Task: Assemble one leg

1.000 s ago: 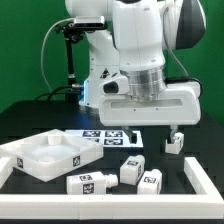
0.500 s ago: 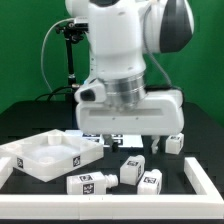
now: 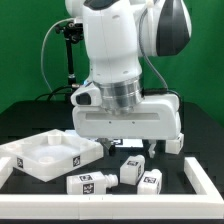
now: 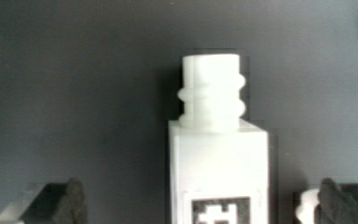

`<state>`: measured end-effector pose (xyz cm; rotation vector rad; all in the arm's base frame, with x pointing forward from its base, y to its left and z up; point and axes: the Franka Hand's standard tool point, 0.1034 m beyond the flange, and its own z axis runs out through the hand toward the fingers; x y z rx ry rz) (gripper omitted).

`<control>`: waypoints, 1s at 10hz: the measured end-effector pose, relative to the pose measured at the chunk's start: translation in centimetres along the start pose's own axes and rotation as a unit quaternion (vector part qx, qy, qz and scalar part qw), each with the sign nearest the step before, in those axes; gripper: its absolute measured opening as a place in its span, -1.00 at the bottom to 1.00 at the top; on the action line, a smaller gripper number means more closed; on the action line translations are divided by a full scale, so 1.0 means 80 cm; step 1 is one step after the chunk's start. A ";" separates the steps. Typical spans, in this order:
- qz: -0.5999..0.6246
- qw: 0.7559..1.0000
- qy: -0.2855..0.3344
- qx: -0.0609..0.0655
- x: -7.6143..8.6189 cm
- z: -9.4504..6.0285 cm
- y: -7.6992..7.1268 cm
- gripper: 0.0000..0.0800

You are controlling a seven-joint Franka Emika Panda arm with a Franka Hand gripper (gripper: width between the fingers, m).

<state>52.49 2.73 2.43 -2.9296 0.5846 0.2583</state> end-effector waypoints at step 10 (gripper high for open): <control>0.003 1.000 -0.007 -0.005 -0.044 0.006 -0.003 -0.29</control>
Offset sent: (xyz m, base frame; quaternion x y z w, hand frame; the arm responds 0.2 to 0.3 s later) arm 0.0000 0.0000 0.0000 0.0000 0.0000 0.0000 1.0000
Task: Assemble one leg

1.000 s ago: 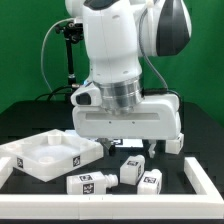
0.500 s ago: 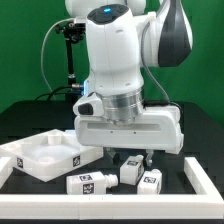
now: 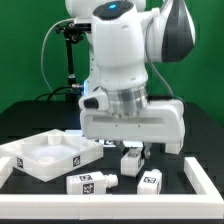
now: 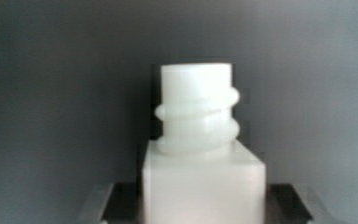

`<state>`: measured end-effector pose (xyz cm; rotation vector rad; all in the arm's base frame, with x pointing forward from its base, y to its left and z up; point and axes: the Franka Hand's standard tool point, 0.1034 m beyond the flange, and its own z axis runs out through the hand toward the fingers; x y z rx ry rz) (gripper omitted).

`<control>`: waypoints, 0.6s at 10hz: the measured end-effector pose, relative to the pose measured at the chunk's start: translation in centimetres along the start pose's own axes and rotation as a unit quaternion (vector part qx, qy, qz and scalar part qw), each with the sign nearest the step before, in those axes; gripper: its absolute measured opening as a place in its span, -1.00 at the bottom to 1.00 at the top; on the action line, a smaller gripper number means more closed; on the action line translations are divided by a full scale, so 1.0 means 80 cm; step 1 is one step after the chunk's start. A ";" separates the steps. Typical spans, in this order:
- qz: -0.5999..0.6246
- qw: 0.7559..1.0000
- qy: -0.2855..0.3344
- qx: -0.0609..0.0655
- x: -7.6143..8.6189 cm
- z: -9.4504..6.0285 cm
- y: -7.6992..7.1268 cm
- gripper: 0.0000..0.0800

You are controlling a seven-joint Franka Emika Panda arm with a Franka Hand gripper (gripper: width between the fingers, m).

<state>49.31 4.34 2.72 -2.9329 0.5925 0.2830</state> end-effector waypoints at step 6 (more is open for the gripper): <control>0.011 1.000 -0.016 -0.008 -0.066 -0.009 0.009 -0.29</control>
Offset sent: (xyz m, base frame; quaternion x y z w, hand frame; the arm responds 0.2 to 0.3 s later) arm 0.0000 0.0000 0.0000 0.0000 0.0000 0.0000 1.0000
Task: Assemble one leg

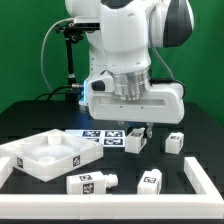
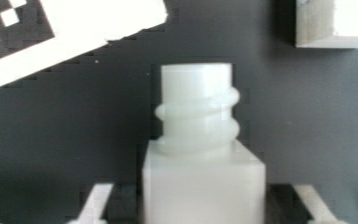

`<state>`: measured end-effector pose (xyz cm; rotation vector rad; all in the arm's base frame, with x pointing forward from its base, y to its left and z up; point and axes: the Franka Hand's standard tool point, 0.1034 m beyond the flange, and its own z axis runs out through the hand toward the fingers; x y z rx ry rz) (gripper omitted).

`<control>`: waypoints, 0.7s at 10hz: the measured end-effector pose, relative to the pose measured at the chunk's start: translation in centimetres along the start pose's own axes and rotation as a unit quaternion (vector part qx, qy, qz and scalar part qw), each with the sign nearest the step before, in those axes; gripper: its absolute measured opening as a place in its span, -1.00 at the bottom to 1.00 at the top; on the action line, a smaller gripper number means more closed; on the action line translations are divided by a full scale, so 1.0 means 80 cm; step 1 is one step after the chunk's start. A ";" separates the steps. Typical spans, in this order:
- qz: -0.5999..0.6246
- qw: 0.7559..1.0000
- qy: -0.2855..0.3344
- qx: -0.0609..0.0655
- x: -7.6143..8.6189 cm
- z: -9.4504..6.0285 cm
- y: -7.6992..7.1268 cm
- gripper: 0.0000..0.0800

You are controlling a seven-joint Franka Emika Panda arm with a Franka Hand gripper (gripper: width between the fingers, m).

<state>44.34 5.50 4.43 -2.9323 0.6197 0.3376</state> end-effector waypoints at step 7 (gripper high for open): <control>-0.004 0.999 0.025 -0.038 -0.124 0.065 0.000 -0.29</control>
Offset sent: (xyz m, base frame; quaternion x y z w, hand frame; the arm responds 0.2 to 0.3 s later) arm -0.0817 0.0269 -0.0082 -0.0243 0.0292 0.0008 0.9993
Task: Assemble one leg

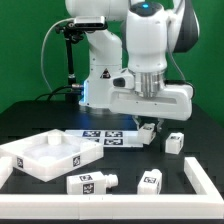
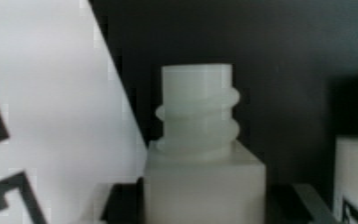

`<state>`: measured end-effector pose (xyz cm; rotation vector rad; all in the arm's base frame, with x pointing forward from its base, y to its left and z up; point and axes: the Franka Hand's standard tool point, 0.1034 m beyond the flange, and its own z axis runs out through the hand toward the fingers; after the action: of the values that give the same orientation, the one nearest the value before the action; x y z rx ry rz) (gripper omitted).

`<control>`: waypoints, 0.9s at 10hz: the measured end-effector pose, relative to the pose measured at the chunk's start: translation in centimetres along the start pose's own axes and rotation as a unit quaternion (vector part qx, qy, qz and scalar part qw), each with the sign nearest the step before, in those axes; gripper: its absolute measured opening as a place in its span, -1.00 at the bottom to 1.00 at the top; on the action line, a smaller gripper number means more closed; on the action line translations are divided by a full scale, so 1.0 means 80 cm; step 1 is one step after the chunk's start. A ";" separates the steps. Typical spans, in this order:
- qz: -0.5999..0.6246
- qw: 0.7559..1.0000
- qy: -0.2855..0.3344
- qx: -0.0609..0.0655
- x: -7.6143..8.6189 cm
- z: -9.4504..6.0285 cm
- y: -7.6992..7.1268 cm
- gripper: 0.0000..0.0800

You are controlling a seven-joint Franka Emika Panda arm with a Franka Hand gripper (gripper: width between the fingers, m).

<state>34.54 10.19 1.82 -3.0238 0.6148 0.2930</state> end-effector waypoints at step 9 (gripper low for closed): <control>-0.026 0.999 -0.026 0.022 0.064 -0.053 -0.008 0.62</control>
Offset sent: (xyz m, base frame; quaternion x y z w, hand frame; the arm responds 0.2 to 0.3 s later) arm 0.0000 0.0000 0.0000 0.0000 0.0000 0.0000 1.0000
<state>40.16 8.51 4.99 -2.9741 0.5306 0.3509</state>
